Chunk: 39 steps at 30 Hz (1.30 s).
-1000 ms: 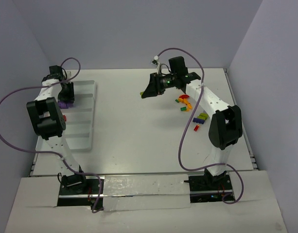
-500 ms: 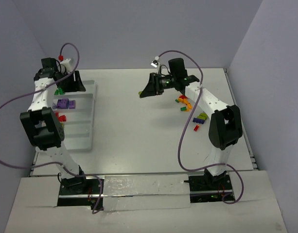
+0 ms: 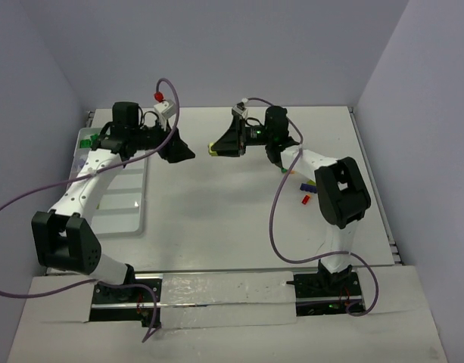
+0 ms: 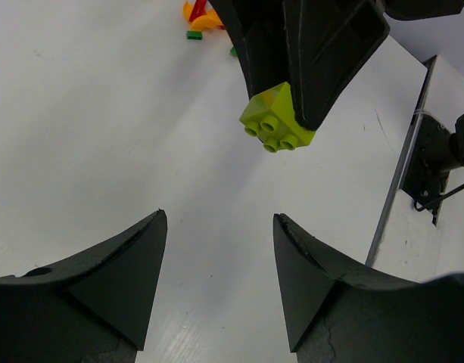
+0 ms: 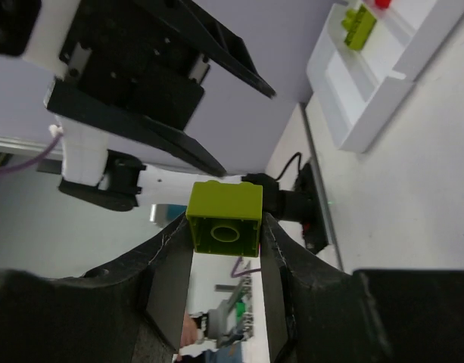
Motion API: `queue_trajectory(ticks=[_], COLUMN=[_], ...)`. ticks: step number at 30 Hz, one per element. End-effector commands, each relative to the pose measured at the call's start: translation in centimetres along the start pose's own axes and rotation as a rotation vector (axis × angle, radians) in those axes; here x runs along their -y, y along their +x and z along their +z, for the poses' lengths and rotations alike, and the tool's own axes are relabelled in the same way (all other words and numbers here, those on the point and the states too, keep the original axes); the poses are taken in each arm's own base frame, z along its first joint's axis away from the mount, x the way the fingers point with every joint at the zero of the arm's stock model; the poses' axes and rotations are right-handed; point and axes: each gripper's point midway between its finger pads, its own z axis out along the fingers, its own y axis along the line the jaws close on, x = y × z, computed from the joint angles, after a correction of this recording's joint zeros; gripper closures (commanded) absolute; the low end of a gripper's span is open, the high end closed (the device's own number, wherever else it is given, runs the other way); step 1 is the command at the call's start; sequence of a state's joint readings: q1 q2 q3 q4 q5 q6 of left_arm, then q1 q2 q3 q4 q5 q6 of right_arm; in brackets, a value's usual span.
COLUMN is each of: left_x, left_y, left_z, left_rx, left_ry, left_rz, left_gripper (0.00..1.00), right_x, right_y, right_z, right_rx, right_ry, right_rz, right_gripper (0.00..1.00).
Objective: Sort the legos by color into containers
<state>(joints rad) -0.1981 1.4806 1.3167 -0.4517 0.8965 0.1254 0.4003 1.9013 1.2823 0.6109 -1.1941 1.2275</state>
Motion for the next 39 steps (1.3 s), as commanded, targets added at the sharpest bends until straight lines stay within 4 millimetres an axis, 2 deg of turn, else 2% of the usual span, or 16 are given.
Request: queue_trajectory(ticks=[1, 13, 24, 27, 37, 38, 39], left_x=[1.7, 4.6, 5.9, 5.6, 4.9, 4.8, 4.7], left_y=[-1.7, -2.0, -1.7, -1.6, -0.1, 0.1, 0.3], left_z=[1.1, 2.8, 4.1, 4.3, 4.2, 4.2, 4.0], left_rx=[0.032, 0.034, 0.004, -0.002, -0.038, -0.045, -0.05], left_ry=[0.068, 0.19, 0.219, 0.205, 0.169, 0.164, 0.155], left_rz=[0.155, 0.225, 0.276, 0.279, 0.27, 0.267, 0.261], left_gripper=[0.33, 0.32, 0.35, 0.44, 0.9, 0.96, 0.98], right_x=[-2.1, -1.0, -0.9, -1.0, -1.5, -1.5, -1.6], right_y=[1.1, 2.1, 2.6, 2.7, 2.6, 2.6, 2.6], right_z=[0.5, 1.3, 1.6, 1.7, 1.6, 1.6, 1.6], right_rx=[-0.054, -0.094, -0.121, -0.126, -0.131, -0.133, -0.133], right_ry=[-0.086, -0.076, -0.072, -0.074, -0.079, -0.08, -0.08], right_rz=[0.049, 0.155, 0.182, 0.181, 0.17, 0.17, 0.169], right_gripper=[1.0, 1.0, 1.0, 1.0, 1.0, 0.97, 0.85])
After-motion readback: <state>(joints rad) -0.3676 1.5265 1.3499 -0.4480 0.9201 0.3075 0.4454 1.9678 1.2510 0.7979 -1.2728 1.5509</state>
